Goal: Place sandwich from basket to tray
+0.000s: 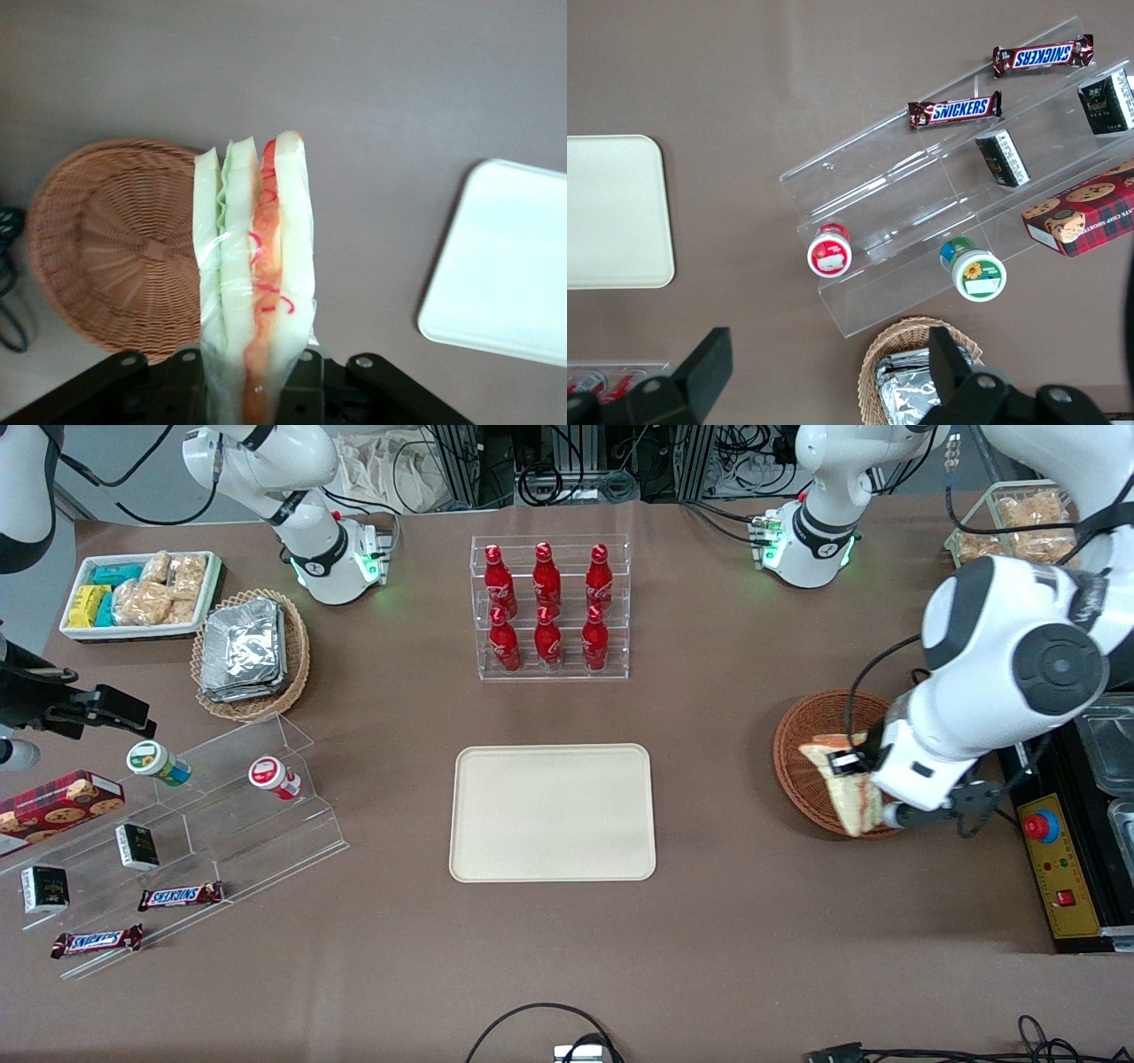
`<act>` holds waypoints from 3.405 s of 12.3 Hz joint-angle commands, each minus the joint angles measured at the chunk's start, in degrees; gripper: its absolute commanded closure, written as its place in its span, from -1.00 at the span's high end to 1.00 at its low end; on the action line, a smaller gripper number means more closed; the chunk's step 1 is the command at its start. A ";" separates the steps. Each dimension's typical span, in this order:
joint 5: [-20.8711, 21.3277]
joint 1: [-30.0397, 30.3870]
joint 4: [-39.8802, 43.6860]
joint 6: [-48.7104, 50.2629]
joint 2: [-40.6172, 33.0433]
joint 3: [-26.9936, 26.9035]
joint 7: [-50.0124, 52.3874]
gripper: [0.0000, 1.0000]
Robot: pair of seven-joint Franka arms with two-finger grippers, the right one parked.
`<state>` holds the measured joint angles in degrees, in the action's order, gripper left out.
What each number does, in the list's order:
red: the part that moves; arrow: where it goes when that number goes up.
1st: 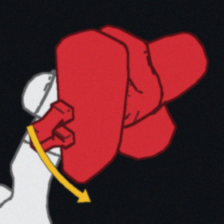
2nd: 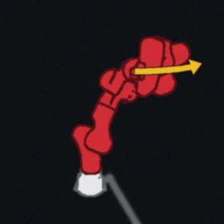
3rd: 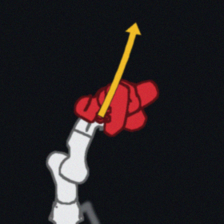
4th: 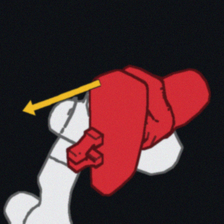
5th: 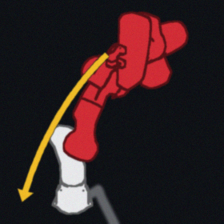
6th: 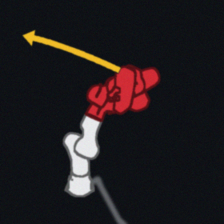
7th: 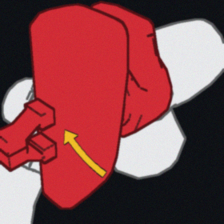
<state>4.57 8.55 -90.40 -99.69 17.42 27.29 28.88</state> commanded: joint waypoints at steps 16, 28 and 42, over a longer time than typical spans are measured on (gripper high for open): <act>15.29 -26.31 10.78 -18.17 30.83 -0.39 10.49 -0.60; 14.15 -22.37 9.90 -13.18 21.80 -1.80 9.36 1.00; 3.07 18.16 2.92 4.93 -1.09 10.86 -34.51 1.00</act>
<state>7.77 26.17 -94.68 -99.53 12.33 37.60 -3.08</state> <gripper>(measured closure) 0.000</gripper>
